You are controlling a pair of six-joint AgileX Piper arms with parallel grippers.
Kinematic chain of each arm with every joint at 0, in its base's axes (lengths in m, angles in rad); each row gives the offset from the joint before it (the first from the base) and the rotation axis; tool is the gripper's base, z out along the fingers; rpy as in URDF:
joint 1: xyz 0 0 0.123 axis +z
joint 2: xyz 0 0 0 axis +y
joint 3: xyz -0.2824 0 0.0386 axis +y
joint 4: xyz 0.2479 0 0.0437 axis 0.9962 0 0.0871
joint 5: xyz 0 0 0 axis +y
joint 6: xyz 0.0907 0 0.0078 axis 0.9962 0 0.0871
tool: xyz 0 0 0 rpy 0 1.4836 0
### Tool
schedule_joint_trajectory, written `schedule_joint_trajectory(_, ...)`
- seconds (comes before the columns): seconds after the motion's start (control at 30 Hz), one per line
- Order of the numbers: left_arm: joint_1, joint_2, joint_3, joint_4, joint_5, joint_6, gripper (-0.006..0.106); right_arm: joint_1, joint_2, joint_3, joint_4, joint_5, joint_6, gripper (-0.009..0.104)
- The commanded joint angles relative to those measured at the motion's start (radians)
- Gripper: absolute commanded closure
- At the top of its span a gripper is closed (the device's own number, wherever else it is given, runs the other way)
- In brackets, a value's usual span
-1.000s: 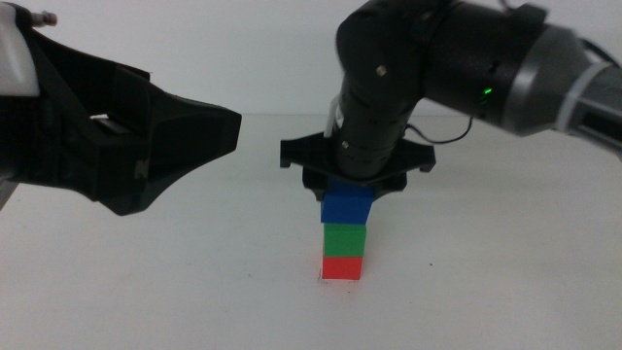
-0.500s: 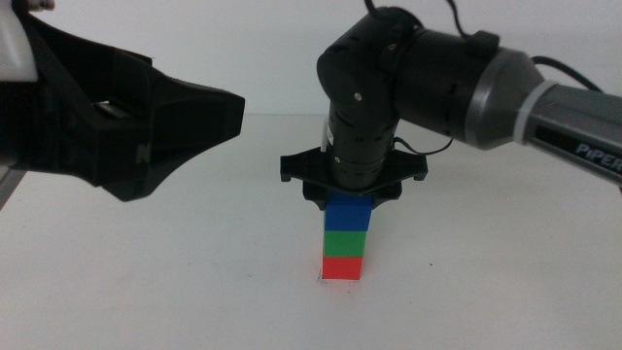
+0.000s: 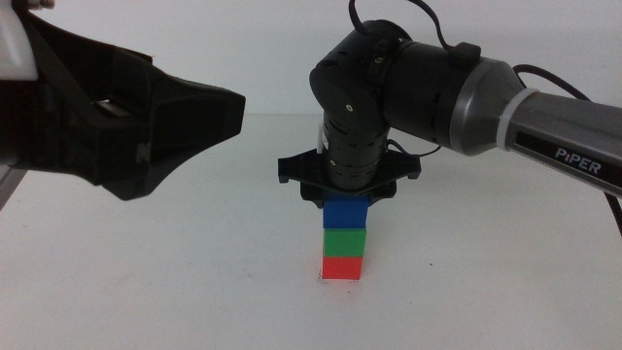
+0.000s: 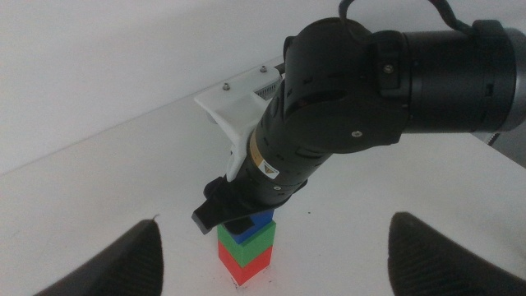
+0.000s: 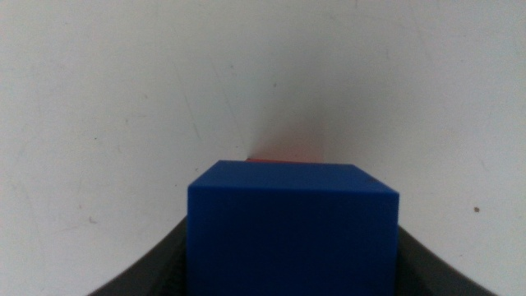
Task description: Stack red cubes first, then green, then blue cubes in a specific spot.
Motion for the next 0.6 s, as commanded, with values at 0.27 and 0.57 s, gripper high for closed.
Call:
schedule_joint_trajectory(0.27,-0.001,-0.003,0.002,0.000,-0.015,0.003,0.007,0.000,-0.087,0.002,-0.046,0.016,-0.006,0.002)
schedule_joint_trajectory(0.57,-0.001,-0.003,0.002,0.000,-0.015,0.003,0.007,-0.140,-0.657,0.413,-0.089,-0.156,-0.183,0.002)
